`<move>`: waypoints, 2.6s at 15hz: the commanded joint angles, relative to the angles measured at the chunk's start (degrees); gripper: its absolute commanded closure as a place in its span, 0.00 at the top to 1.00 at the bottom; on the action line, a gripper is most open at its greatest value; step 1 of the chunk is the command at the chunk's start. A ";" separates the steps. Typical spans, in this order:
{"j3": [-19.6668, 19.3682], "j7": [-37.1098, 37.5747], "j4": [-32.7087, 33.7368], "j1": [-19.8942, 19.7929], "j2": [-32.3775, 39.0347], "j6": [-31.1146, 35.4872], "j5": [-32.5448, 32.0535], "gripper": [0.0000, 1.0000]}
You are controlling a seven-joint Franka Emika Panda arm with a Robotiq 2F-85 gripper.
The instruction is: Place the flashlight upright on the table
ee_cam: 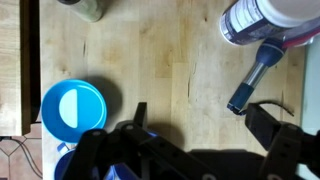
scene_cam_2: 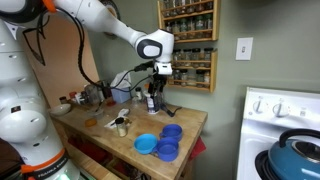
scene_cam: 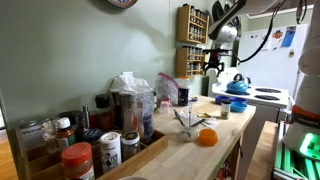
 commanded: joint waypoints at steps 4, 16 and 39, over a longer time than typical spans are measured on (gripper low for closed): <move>-1.58 6.03 -0.54 -0.94 11.83 6.41 13.33 1.00; -0.44 -6.07 2.06 -4.12 16.51 3.50 38.31 1.00; -0.41 -15.57 5.57 -0.05 26.65 18.42 53.70 0.87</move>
